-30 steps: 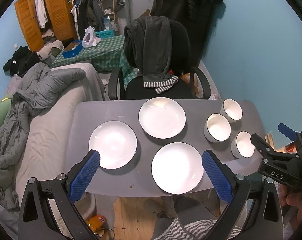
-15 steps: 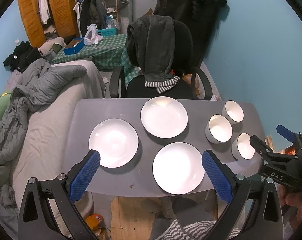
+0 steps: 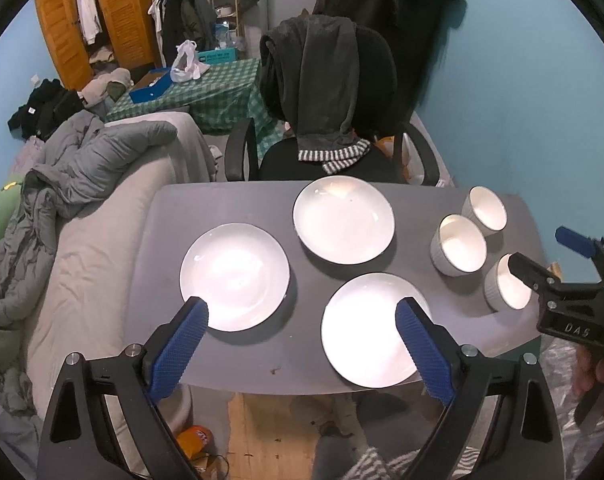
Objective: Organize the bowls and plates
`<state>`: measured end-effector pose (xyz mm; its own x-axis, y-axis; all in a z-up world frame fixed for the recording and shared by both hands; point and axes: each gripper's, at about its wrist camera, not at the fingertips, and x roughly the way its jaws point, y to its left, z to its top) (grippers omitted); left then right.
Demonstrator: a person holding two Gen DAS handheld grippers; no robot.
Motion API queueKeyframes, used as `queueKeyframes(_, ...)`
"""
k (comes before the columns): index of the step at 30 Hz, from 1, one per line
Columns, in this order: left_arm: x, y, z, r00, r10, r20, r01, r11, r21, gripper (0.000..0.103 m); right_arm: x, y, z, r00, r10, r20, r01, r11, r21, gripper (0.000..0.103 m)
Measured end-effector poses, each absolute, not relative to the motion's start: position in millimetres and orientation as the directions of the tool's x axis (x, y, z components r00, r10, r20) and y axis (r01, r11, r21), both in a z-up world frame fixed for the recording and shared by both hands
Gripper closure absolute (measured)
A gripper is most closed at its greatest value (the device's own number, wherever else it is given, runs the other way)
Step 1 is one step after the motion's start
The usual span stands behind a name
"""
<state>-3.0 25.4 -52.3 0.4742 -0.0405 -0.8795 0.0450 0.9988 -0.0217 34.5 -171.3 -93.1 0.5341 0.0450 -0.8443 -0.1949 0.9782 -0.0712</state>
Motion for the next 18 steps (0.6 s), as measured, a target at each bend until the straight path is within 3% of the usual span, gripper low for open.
queueKeyframes(18, 0, 31, -143, 0.362, -0.112, -0.926, 0.035, 0.994, -0.107, 0.007, 71, -167, -175, 0.430, 0.061, -0.901, -0.245, 0.968, -0.052, 0.002)
